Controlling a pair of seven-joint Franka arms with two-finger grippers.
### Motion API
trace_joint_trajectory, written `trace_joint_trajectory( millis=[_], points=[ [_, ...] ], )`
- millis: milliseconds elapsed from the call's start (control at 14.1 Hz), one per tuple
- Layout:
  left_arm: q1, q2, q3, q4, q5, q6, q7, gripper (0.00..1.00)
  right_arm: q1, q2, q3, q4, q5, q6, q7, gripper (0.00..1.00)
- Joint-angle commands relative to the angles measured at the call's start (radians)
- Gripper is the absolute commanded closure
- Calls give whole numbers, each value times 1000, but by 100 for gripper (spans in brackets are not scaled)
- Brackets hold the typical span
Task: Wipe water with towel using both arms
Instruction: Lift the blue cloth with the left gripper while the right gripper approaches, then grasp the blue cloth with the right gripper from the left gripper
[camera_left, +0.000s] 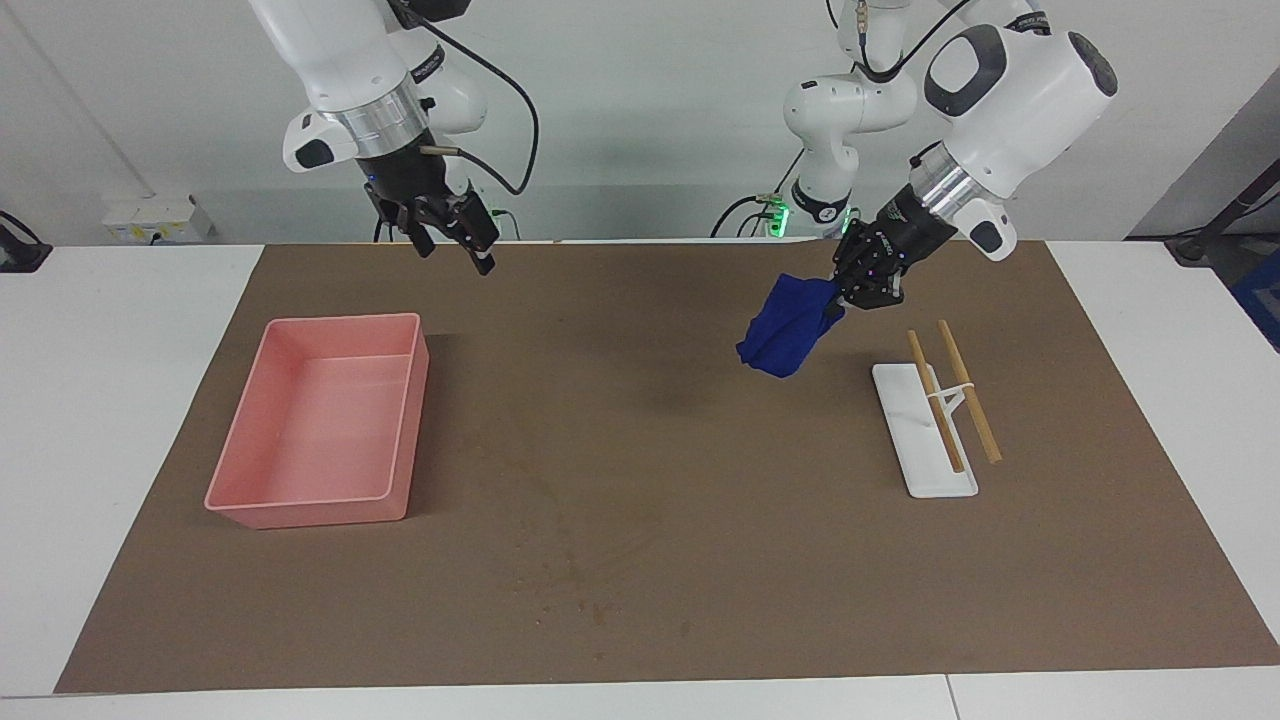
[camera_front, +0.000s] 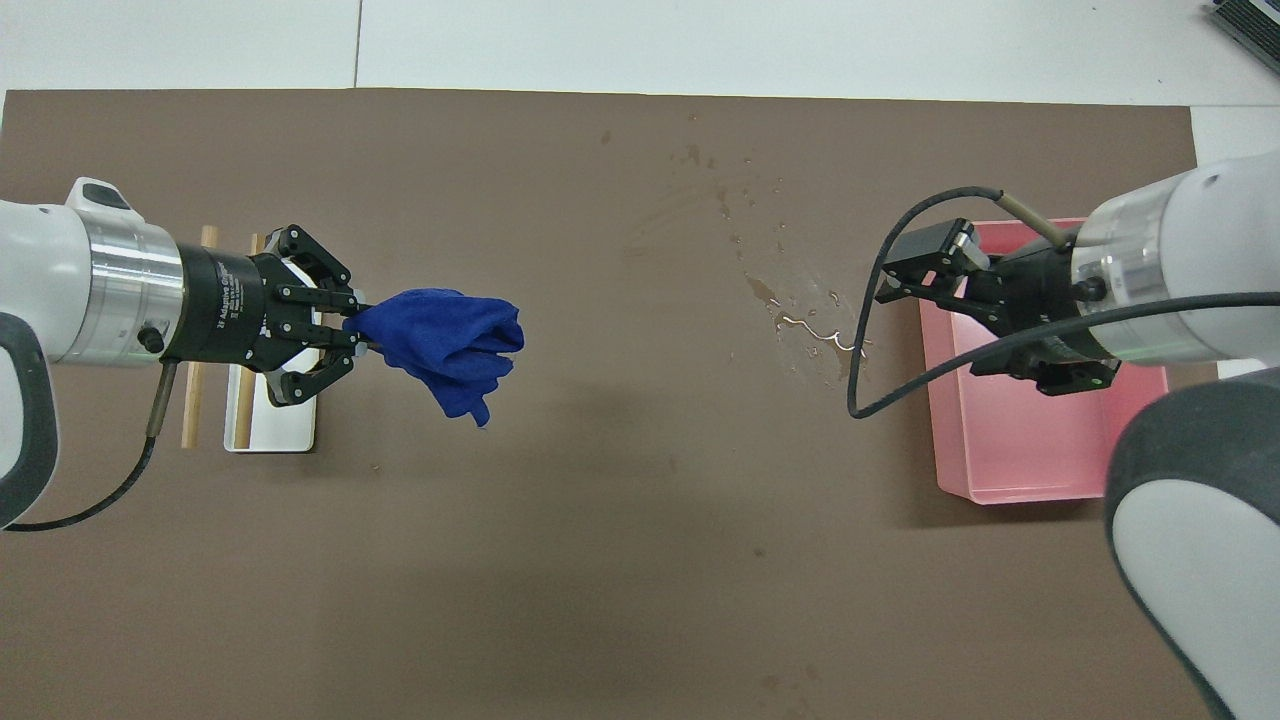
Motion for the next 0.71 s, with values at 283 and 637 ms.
trace_joint_trajectory(
  millis=[283, 637],
  points=[
    [-92, -21, -9, -19, -79, 138, -285, 100, 101, 57, 11, -14, 164, 224, 569, 5],
    [-177, -21, -10, -19, -99, 249, -388, 100, 176, 134, 11, -8, 247, 316, 714, 4]
  ],
)
